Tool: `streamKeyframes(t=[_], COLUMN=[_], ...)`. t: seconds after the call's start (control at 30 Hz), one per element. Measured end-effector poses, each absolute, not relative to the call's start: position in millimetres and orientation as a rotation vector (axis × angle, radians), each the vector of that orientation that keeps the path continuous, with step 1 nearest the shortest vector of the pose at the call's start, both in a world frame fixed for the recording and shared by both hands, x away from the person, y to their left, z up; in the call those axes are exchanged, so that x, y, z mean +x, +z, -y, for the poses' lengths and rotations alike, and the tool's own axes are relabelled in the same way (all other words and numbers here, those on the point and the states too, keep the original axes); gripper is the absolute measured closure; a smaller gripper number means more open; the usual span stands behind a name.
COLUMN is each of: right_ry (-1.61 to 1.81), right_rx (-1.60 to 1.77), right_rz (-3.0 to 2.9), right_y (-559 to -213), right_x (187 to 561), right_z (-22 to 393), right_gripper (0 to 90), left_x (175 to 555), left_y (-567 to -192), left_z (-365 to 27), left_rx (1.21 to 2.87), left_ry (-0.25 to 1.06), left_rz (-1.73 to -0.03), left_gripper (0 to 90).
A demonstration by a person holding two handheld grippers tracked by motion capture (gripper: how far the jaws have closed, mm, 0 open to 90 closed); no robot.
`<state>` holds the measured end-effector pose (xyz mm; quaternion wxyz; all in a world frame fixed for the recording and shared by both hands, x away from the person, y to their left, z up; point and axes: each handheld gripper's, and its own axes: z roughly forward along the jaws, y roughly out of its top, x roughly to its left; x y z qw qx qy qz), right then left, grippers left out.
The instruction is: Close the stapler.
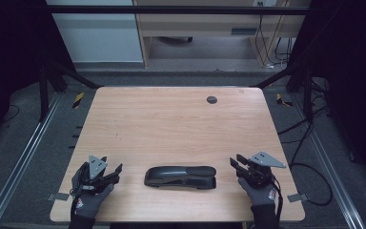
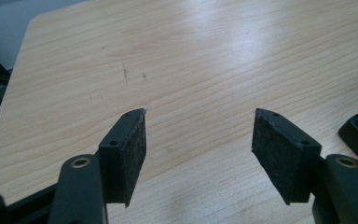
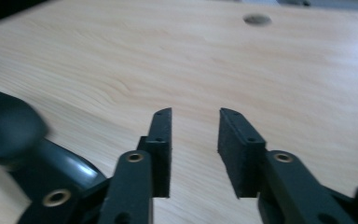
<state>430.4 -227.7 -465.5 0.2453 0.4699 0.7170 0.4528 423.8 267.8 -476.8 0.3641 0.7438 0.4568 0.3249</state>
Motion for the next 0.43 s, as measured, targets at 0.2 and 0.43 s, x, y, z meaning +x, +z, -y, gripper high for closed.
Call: streamKeyframes(t=[0.2, 0.43], right_ry=[1.122, 1.064], right_rx=[1.353, 1.437], right_rz=[-1.943, -1.938], right_y=[-483.2, -490.6], right_x=[437.8, 439.8], right_z=[250.2, 275.9], right_gripper=[53.1, 43.7], left_x=[428.3, 432.4], left_y=[-483.7, -487.8], left_z=[-274.4, -279.4], left_rx=[1.933, 1.944], left_ry=[0.819, 0.787], left_rz=[-1.196, -1.215], left_gripper=[34.4, 32.2])
